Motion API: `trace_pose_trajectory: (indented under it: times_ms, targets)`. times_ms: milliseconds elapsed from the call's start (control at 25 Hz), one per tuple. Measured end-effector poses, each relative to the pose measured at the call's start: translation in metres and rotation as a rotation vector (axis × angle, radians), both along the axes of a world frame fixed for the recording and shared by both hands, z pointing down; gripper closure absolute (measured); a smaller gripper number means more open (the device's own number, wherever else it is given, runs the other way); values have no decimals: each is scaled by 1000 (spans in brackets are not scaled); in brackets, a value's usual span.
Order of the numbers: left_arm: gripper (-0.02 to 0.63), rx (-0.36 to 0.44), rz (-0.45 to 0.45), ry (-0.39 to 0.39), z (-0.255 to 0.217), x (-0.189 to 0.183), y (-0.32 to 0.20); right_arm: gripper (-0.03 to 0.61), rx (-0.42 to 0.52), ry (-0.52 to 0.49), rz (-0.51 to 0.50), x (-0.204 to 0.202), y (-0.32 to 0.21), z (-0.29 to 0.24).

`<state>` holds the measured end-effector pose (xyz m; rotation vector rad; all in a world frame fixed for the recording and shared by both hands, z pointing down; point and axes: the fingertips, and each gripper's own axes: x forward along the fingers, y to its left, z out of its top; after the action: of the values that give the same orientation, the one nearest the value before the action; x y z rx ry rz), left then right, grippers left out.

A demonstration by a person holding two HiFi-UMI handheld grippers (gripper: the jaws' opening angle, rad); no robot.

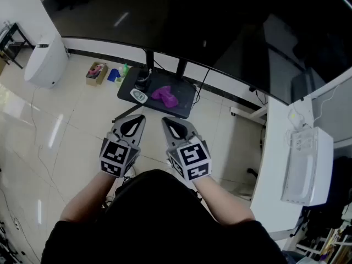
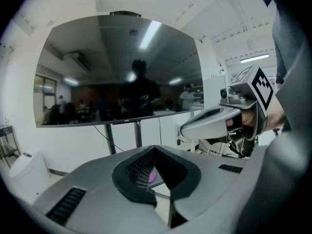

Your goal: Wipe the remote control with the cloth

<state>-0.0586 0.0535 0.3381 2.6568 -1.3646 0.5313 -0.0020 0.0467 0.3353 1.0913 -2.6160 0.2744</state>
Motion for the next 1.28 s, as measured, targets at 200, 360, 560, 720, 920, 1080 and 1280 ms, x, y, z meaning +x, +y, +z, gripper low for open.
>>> trace_pose_trajectory:
  times_ms: [200,360,560,720,920,1080,1280]
  targets:
    - [595,-17,17,-83,20,3,-12,558,-30,-2,-38,9,0,7]
    - [522,-51,75,-197,48,-4,-27,557,-84,12,-64,10,-2,28]
    - [405,-93,239,-487,121,-32,-55,557,-150,41,-56,8,-16,68]
    - [368,-126,384,-660,189,-64,-104,555,-211,58,-32,-7,-40,99]
    - [319,-230,501,-743,285,-102,-170,554,-265,80,3,-31,-79,144]
    - [289,-307,540,-744,349,-118,-208,554,-302,106,40,-36,-101,189]
    - [217,-356,594,-699,388,-116,-235,554,-349,106,32,-51,-119,218]
